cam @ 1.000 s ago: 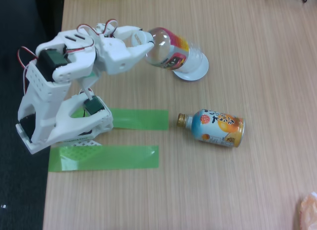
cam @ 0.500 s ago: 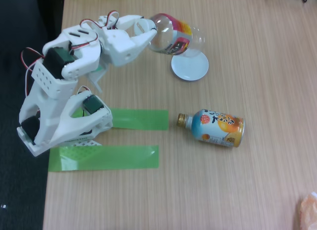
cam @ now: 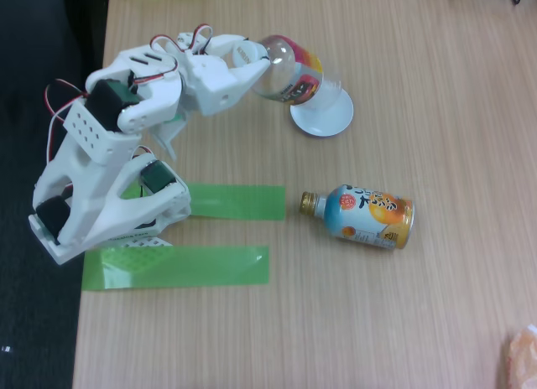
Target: Pick up the plastic bottle and stand it up on the white place
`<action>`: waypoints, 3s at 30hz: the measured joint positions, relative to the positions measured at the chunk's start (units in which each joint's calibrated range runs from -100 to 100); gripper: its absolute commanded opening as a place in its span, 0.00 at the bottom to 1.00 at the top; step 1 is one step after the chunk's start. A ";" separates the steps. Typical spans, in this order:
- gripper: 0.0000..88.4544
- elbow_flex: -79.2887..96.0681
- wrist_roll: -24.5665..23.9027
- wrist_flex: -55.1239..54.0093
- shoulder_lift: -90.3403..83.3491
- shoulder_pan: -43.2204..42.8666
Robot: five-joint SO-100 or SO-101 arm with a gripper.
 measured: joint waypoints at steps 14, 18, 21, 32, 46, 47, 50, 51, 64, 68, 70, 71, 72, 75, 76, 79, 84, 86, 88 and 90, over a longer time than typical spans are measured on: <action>0.10 3.34 0.00 -2.29 0.08 0.00; 0.10 5.33 0.00 -6.29 0.25 0.00; 0.10 6.51 0.00 -6.80 0.08 0.00; 0.10 9.40 0.00 -7.56 0.25 0.07; 0.11 11.39 -0.05 -7.73 -0.25 2.69; 0.11 11.39 0.00 -7.73 -0.25 3.29; 0.12 11.39 0.11 -7.73 -0.25 3.96; 0.13 11.39 0.16 -7.73 -0.25 3.96; 0.21 11.39 0.21 -7.73 -0.42 4.11; 0.21 11.39 0.05 -7.73 -0.42 4.11; 0.21 11.39 0.05 -7.73 -0.42 4.11; 0.21 11.30 0.05 -7.73 -0.42 4.11; 0.21 11.12 0.05 -7.73 -0.42 4.11; 0.21 10.21 0.05 -7.73 -0.42 4.11; 0.21 9.94 0.05 -7.73 -0.42 4.11; 0.21 9.76 0.05 -7.73 -0.42 4.11; 0.21 9.76 0.05 -7.73 -0.42 4.11; 0.21 9.76 0.05 -7.73 -0.42 4.11; 0.21 9.31 0.05 -7.73 -0.42 4.11; 0.21 8.95 0.05 -7.73 -0.42 4.11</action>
